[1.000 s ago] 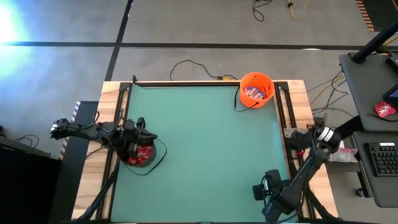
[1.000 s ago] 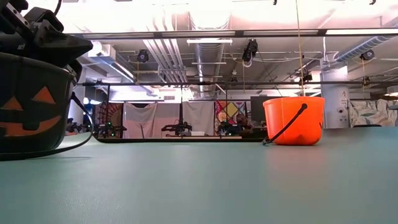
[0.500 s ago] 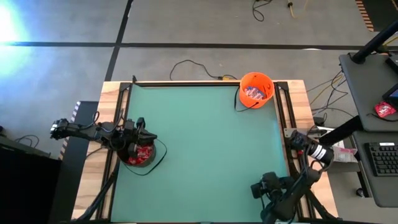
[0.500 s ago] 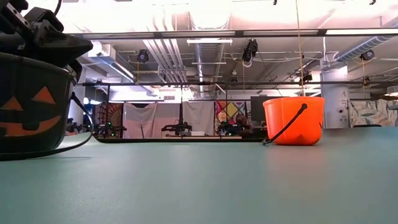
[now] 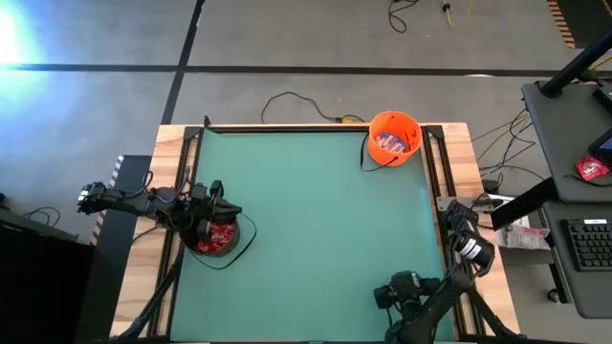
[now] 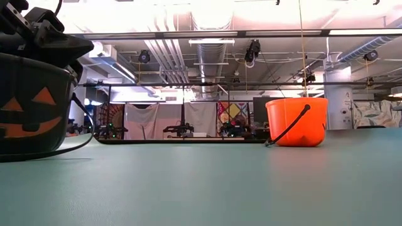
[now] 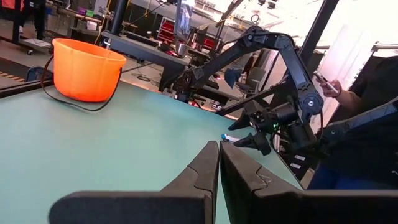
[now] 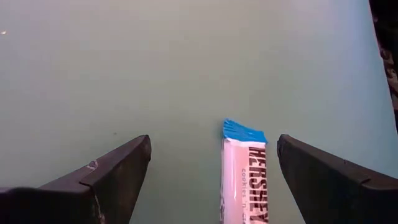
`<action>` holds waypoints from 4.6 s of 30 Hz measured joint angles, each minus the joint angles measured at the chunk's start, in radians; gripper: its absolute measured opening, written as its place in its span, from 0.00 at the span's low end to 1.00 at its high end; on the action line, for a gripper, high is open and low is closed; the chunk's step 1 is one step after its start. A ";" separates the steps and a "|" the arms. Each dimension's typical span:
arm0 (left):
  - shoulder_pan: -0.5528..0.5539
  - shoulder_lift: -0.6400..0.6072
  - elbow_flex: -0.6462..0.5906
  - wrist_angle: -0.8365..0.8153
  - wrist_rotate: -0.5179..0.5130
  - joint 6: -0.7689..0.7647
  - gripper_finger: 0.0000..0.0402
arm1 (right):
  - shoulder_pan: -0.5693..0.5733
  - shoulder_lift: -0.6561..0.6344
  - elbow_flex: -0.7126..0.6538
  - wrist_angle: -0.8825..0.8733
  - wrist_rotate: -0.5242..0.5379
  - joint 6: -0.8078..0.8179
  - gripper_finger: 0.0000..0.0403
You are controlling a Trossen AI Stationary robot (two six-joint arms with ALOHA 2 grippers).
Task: Sort candy by brand, put in halloween buckets
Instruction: Put the white chocolate into the orange bucket
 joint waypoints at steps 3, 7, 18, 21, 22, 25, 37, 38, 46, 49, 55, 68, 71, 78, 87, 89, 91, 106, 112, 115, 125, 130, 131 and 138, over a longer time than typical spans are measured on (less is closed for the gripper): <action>0.000 0.000 0.000 0.000 0.000 0.000 0.00 | -0.003 -0.003 0.003 -0.007 -0.004 0.001 0.85; 0.000 0.000 0.000 0.000 0.000 0.000 0.00 | -0.003 -0.004 0.003 -0.019 -0.007 0.003 0.85; 0.000 0.000 0.000 0.000 0.000 0.000 0.00 | 0.027 -0.015 0.003 -0.029 -0.006 0.013 0.85; 0.000 0.000 0.000 0.000 0.000 0.000 0.00 | 0.034 -0.016 0.003 -0.030 -0.005 0.014 0.85; 0.000 0.000 0.000 0.000 0.000 0.000 0.00 | 0.036 -0.016 0.003 -0.030 -0.005 0.014 0.85; 0.000 0.000 0.000 0.000 0.000 0.000 0.00 | 0.042 -0.016 0.003 -0.030 -0.006 0.014 0.85; 0.000 0.000 0.000 0.000 0.000 0.000 0.00 | 0.067 -0.057 0.001 -0.031 0.028 0.003 0.85; 0.000 0.000 0.000 0.000 0.000 0.000 0.00 | 0.068 -0.063 0.001 -0.032 0.029 0.001 0.85; 0.000 0.000 0.000 0.000 0.000 0.000 0.00 | 0.066 -0.083 -0.011 -0.032 0.082 -0.003 0.85; 0.000 0.000 0.000 0.000 0.000 0.000 0.00 | 0.065 -0.083 -0.015 -0.032 0.079 0.002 0.85; 0.000 0.000 0.000 0.000 0.000 0.000 0.00 | 0.054 -0.083 -0.030 -0.031 0.068 0.012 0.85; 0.000 0.000 0.000 0.000 0.000 0.000 0.00 | -0.057 -0.232 -0.160 -0.032 0.261 0.015 0.85; 0.000 0.000 0.000 0.000 0.000 0.000 0.00 | -0.117 -0.281 -0.220 -0.031 0.209 0.016 0.85; 0.000 0.000 0.000 0.000 0.000 0.000 0.00 | -0.197 -0.413 -0.366 -0.026 0.199 0.020 0.85; 0.000 0.000 0.000 0.000 0.000 0.000 0.00 | -0.189 -0.487 -0.507 0.116 0.201 0.019 0.85; 0.000 0.000 0.000 0.000 0.000 0.000 0.00 | -0.169 -0.485 -0.513 0.177 0.197 0.020 0.85; 0.000 0.000 0.000 0.000 0.000 0.000 0.00 | -0.149 -0.476 -0.509 0.216 0.170 0.022 0.85; 0.000 0.000 0.000 0.000 0.000 0.000 0.00 | -0.041 -0.444 -0.391 0.424 0.019 0.024 0.85; 0.000 0.000 0.000 0.000 0.000 0.000 0.00 | 0.004 -0.437 -0.391 0.537 -0.054 0.036 0.85; 0.000 0.000 0.000 0.000 0.000 0.000 0.00 | 0.021 -0.426 -0.391 0.517 -0.074 0.041 0.85; 0.000 0.000 0.000 0.000 0.000 0.000 0.00 | 0.076 -0.358 -0.399 0.506 -0.078 0.036 0.85; 0.000 0.000 0.000 0.000 0.000 0.000 0.00 | 0.097 -0.309 -0.395 0.514 -0.038 0.029 0.85; 0.000 0.000 0.000 0.000 0.000 0.000 0.00 | 0.102 -0.304 -0.394 0.516 -0.028 0.027 0.84; 0.000 0.000 0.000 0.000 0.000 0.000 0.00 | 0.110 -0.282 -0.397 0.512 0.008 0.021 0.72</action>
